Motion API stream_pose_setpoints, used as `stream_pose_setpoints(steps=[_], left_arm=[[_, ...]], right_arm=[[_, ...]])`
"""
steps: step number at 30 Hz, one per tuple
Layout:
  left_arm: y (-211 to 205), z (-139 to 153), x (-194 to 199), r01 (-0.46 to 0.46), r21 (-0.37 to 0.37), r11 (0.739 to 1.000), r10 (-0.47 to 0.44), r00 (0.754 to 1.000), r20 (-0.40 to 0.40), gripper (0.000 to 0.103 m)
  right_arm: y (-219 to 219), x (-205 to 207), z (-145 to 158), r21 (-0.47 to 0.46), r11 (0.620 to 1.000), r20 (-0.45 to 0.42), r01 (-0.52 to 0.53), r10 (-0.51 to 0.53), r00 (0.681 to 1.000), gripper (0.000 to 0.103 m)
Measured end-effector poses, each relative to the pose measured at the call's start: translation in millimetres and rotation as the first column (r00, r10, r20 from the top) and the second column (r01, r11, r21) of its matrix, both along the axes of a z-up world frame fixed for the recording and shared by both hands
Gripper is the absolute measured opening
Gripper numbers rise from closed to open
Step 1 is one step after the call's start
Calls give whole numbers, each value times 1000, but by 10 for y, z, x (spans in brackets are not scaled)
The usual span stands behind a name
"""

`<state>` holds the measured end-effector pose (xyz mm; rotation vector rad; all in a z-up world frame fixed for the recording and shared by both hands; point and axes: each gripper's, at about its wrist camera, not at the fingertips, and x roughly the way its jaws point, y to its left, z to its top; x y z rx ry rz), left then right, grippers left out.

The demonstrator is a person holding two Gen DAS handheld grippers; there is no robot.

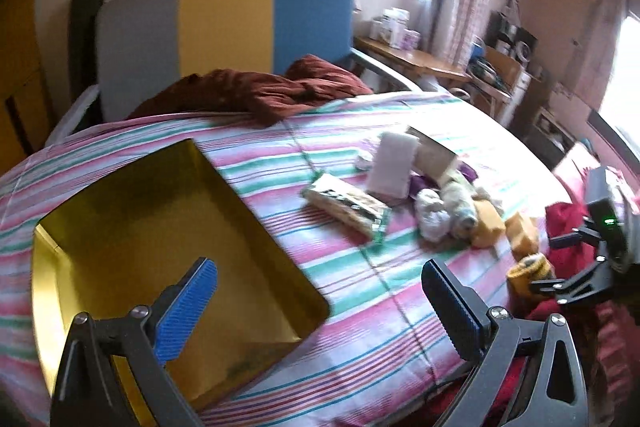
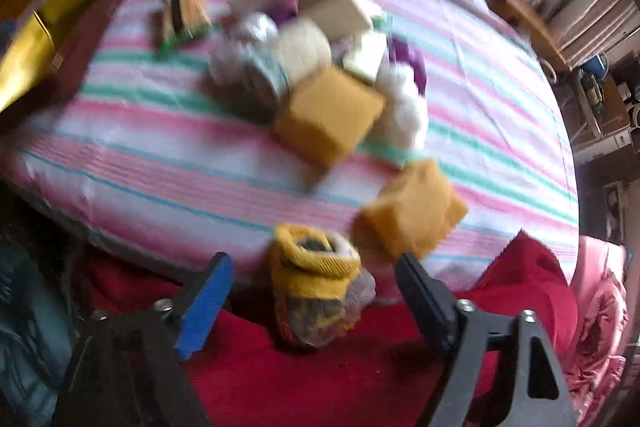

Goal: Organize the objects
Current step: 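Grasp the snack bar packet with left tool while right tool grasps yellow knitted pouch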

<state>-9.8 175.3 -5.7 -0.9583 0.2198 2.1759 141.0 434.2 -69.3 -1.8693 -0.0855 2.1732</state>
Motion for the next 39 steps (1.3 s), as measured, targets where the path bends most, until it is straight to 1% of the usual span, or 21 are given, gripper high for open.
stream_pose_setpoints(steps=[2,3,4,5,7,9,11,14,17,19,21,23,24,26,27,29,31,35,37,38,39], left_arm=[[120,-24,29,28,-14,1000,-28,1000,1,103],[184,-32,43,46,-15,999,-46,999,9,103],[230,-39,54,59,-16,998,-58,998,13,103],[281,-43,72,72,-16,997,-71,997,16,102],[395,-74,103,100,-25,995,-100,995,23,100],[499,-117,124,130,-31,991,-129,991,40,89],[605,-175,127,154,-43,987,-151,987,61,84],[707,-272,60,156,-53,986,-150,983,104,74],[780,-350,-120,114,-67,991,-102,982,161,70],[832,-379,-281,70,-62,996,-57,978,200,70],[908,-421,-435,20,-80,997,-2,974,225,72],[1010,-473,-608,-29,-95,995,53,963,264,73],[1079,-515,-700,-59,-116,992,90,954,286,76],[1188,-588,-819,-92,-150,984,135,943,305,82],[1231,-630,-885,-118,-168,979,167,934,316,82],[1299,-707,-1016,-145,-166,975,197,910,364,82],[1378,-773,-1124,-184,-182,966,242,892,382,84],[1511,-899,-1250,-208,-209,955,278,873,401,86],[1577,-966,-1270,-201,-226,953,277,880,387,82],[1593,-969,-1254,-199,-229,953,274,888,370,77],[1603,-961,-1230,-193,-228,954,264,902,342,66]], right_arm=[[5,-18,-89,21,1000,30,-5,5,1000,73],[9,-29,-136,25,1000,41,-7,6,999,68],[16,-35,-158,27,1000,46,-6,5,999,57],[34,-34,-179,21,1000,51,-1,0,999,53],[55,-12,-178,8,1000,41,1,-2,999,49],[49,19,-162,4,1000,28,-4,4,1000,44],[61,59,-105,-12,1000,-12,11,-11,1000,41],[50,108,5,-24,1000,-82,15,-17,996,37],[44,131,104,-37,999,-139,24,-29,990,36],[15,129,159,-51,999,-174,15,-24,984,36],[-76,61,213,-62,998,-194,0,-12,981,36],[-143,17,247,-66,998,-207,-19,5,978,36],[-52,-25,235,-69,997,-213,-28,13,977,36],[-155,-157,223,-73,996,-223,-42,24,975,36],[-170,-170,234,-74,996,-230,-49,31,973,36],[-150,-140,279,-82,995,-241,-55,33,970,36],[-150,-165,276,-86,995,-247,-58,35,968,36],[-144,-190,263,-98,993,-250,-63,37,967,36],[-138,-199,267,-104,992,-254,-65,37,967,36],[-134,-205,272,-106,992,-256,-65,36,966,36],[-129,-213,281,-108,992,-261,-64,34,965,36]])
